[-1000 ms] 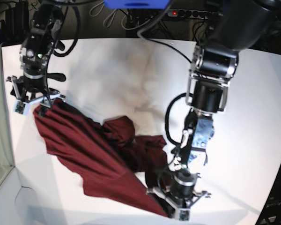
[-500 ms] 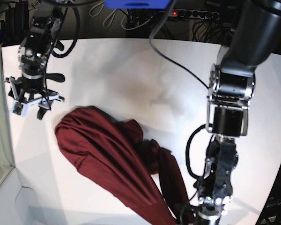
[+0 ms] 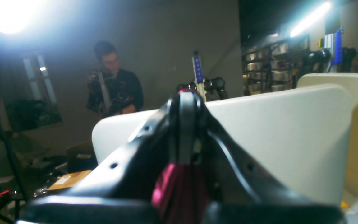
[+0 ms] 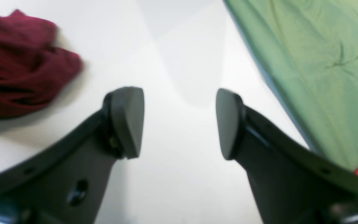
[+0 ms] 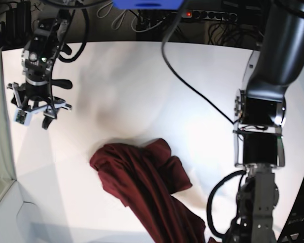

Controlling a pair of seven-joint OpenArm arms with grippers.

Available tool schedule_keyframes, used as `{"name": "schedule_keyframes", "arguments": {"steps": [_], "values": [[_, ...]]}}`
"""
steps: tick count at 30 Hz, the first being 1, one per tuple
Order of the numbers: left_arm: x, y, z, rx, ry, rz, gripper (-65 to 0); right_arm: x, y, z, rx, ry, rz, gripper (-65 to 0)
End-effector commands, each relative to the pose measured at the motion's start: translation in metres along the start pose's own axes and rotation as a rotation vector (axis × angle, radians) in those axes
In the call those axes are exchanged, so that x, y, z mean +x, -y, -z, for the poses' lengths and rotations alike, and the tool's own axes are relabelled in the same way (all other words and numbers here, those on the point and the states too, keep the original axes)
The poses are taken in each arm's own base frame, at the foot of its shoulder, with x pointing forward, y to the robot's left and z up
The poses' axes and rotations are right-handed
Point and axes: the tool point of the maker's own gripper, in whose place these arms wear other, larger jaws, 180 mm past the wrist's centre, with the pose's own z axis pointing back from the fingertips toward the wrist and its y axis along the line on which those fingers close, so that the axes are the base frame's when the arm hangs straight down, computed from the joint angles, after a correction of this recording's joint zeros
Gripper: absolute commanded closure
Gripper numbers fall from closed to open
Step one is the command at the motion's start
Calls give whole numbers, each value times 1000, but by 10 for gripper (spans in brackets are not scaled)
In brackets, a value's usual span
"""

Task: Layout the t-shirt on the table in an organized manner, then fold the t-shirt properly
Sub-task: 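Drag the grasped fabric away from the right gripper with the left gripper, then lift the shirt edge with the left gripper and release it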

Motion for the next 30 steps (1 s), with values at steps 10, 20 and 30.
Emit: {"name": "schedule_keyframes", "arguments": {"steps": [10,20,30], "values": [[-45,-48,-82,41,-66,139,-4,15,0,-1,1,54,3,-370],[-40,-100,-181,179,-90,170,-4,16,-22,1,58,58,-4,-370],[-125,-55,-298,111,-424,92,-6,18,-35,2,89,60,-4,-370]]}}
